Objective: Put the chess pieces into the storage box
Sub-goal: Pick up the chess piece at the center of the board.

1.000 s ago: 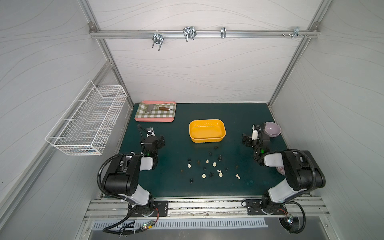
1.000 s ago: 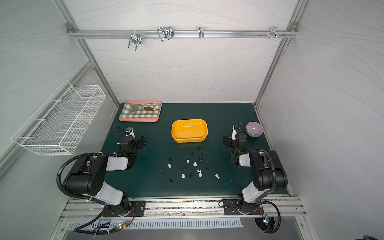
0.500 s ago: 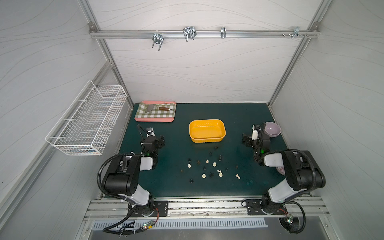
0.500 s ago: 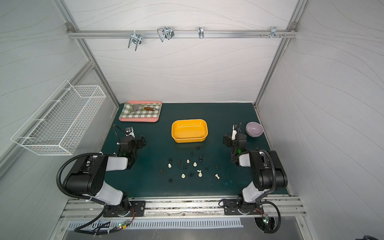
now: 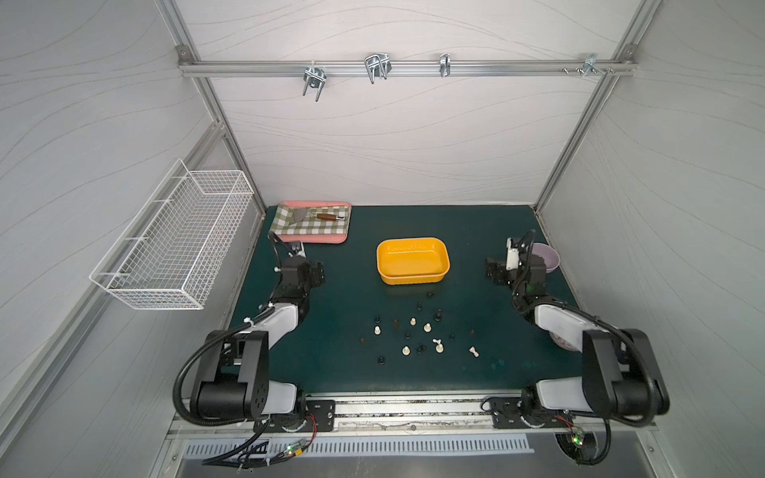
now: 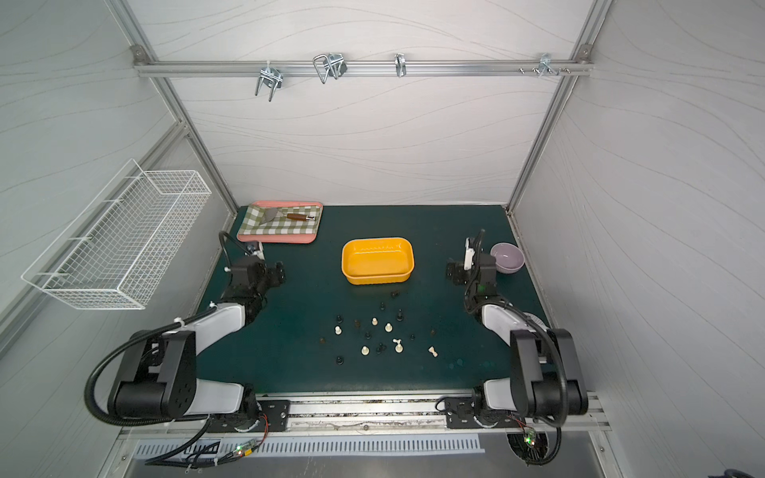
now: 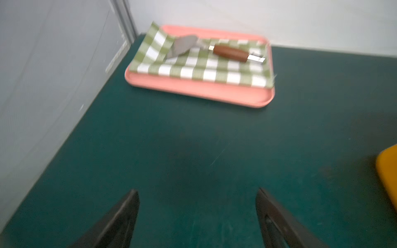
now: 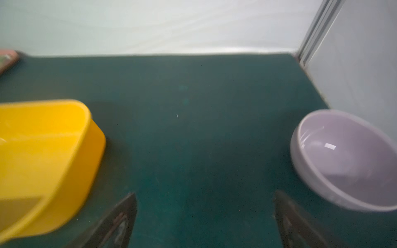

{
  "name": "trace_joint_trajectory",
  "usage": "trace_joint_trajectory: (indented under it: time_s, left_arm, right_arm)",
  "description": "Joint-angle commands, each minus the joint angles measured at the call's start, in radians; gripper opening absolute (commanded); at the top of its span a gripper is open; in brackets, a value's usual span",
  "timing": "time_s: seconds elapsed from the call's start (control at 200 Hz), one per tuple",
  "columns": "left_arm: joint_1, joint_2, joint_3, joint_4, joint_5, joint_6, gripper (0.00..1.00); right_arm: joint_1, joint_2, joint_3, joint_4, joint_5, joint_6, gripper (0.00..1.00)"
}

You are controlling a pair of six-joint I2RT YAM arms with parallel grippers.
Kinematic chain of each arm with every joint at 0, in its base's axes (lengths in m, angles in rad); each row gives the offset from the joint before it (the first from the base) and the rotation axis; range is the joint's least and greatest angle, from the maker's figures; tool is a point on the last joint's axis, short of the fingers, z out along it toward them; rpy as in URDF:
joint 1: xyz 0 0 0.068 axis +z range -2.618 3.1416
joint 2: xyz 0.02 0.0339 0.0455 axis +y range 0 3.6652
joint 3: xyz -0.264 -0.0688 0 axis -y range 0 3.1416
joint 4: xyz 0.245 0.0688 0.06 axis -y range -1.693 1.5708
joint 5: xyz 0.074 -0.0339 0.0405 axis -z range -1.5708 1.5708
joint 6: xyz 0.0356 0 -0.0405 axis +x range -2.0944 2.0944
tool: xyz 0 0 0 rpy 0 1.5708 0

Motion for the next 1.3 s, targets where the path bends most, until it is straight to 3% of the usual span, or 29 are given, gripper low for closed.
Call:
trace_joint_trajectory:
  time_s: [0.0, 0.08, 0.255, 0.42, 0.54, 0.89, 1.125, 1.295]
  left_arm:
    - [-0.004, -0.065, 0.165, -0.284, 0.175, -0.017, 0.83]
    - [-0.058, -0.062, 0.218, -0.378, 0.208, -0.044, 0.80]
    - [-0.302, -0.042, 0.269, -0.543, 0.154, -0.006, 0.80]
    - [-0.443, -0.020, 0.219, -0.570, 0.138, -0.135, 0.78]
    - [-0.520, -0.007, 0.181, -0.578, 0.118, -0.194, 0.78]
    - [-0.628, -0.007, 0.116, -0.539, 0.137, -0.229, 0.77]
    - [-0.636, -0.037, 0.100, -0.541, 0.133, -0.249, 0.78]
    - [-0.641, -0.042, 0.088, -0.539, 0.128, -0.254, 0.78]
  right_arm:
    - [0.075, -0.086, 0.128, -0.331, -0.072, -0.019, 0.99]
    - [0.140, -0.088, 0.190, -0.447, -0.117, 0.009, 0.99]
    - [0.281, -0.106, 0.198, -0.591, -0.240, 0.074, 0.99]
    - [0.411, -0.144, 0.139, -0.672, -0.203, 0.154, 0.99]
    - [0.448, -0.159, 0.085, -0.683, -0.192, 0.207, 0.99]
    - [0.517, -0.099, 0.081, -0.748, -0.206, 0.232, 0.86]
    - [0.546, -0.012, 0.112, -0.739, -0.206, 0.264, 0.68]
    - [0.579, 0.039, 0.149, -0.752, -0.128, 0.274, 0.65]
